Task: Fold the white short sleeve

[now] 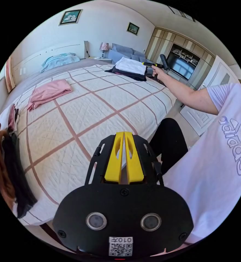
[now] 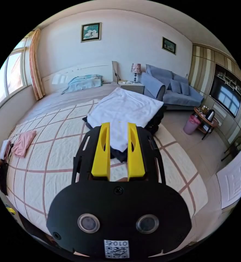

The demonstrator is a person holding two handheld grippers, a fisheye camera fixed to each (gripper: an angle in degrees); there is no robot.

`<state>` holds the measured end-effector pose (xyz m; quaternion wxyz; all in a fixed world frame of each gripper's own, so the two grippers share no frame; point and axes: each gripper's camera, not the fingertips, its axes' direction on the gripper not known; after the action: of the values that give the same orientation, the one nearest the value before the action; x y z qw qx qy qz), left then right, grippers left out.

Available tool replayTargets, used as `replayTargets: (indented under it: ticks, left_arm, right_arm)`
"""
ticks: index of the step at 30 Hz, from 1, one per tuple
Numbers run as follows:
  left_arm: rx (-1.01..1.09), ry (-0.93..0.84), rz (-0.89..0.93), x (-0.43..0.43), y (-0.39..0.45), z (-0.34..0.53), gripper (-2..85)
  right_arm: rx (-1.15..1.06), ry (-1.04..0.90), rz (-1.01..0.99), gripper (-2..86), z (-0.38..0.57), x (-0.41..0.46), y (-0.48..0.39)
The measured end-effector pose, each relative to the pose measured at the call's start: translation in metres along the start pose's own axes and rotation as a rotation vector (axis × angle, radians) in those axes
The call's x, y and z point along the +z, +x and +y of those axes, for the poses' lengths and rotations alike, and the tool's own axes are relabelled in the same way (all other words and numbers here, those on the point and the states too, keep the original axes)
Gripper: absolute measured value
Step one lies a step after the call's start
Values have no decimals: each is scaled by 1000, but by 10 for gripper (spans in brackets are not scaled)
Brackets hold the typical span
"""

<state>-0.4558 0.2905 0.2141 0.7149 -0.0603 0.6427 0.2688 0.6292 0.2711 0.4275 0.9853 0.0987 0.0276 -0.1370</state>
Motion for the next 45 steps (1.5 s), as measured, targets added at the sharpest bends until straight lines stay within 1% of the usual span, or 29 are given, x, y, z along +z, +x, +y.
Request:
replayTargets:
  ticks: [2,4,8,9,10,13,15,16,18,19,20,21,23,24,25,26,27,28,29,31,33,35,37,38,39,41,42,44,45]
  left_arm:
    - [-41,26,-4,-7,13,10,-1]
    - [-105,52,-21,-18,25,20,-1]
    - [-208,42,-48,-28,38,31,-1]
    - [-229,49,-61,-31,45,33,-1]
    - [-232,47,-68,-33,52,35,-1]
    - [-235,51,-75,-36,69,38,-1]
    - [-246,66,-47,-36,77,41,-1]
    - [-256,83,-31,-36,82,45,-1]
    - [-263,106,-16,-38,90,49,-1]
    - [-258,119,-10,-40,96,51,-1]
    - [-254,127,-9,-41,99,52,-1]
    - [-250,143,-9,-43,106,53,-1]
    - [-241,172,-1,-46,115,52,0]
    - [-224,194,6,-49,122,50,1]
    - [-205,213,7,-53,128,47,2]
    - [-196,222,6,-55,131,45,3]
    - [-182,233,2,-59,135,42,5]
    - [-173,236,-2,-61,138,38,9]
    - [-172,237,-2,-62,139,36,11]
    - [-170,236,18,-61,140,27,28]
    - [-166,209,-6,-54,143,17,44]
    - [-106,156,-26,-39,153,2,57]
    - [11,60,-42,-10,178,-23,73]
    - [40,37,-51,-2,185,-29,76]
    - [90,11,-63,14,197,-40,80]
    - [120,-4,-23,34,202,-53,85]
    - [106,-14,13,42,198,-63,86]
    - [84,8,41,46,189,-75,87]
    - [69,17,58,47,183,-82,87]
  right_arm:
    - [44,-17,-7,94,-8,12,36]
    - [65,-33,-12,95,-15,22,50]
    - [92,-81,-64,80,-19,44,53]
    - [100,-84,-48,74,-19,46,51]
    - [115,-80,16,60,-16,46,46]
    - [52,-93,153,37,-15,36,24]
    - [3,-123,185,32,-18,29,15]
    - [-7,-129,151,29,-22,20,14]
    - [-9,-82,-17,24,-30,-7,17]
    - [-26,-53,-185,20,-36,-26,16]
    - [-86,-12,-330,18,-40,-50,7]
    - [-129,11,-391,17,-41,-63,-1]
    - [-360,79,-584,15,-31,-119,-43]
    - [-421,89,-628,15,-24,-134,-55]
    - [-511,107,-723,15,-6,-161,-76]
    - [-543,89,-819,15,15,-180,-92]
    - [-543,64,-865,16,26,-186,-99]
    - [-600,-6,-925,16,52,-193,-116]
    - [-669,-66,-920,14,79,-195,-130]
    - [-656,-114,-837,13,115,-187,-137]
    - [-585,-166,-789,13,141,-173,-130]
    - [-512,-292,-766,15,165,-149,-120]
    - [-427,-323,-743,17,179,-136,-106]
    - [-379,-352,-673,20,186,-128,-97]
    - [-358,-354,-654,22,188,-127,-91]
    - [-228,-262,-662,37,192,-134,-62]
    - [-208,-263,-632,42,192,-133,-57]
    - [-214,-293,-498,56,193,-124,-46]
    - [-210,-310,-498,57,193,-120,-44]
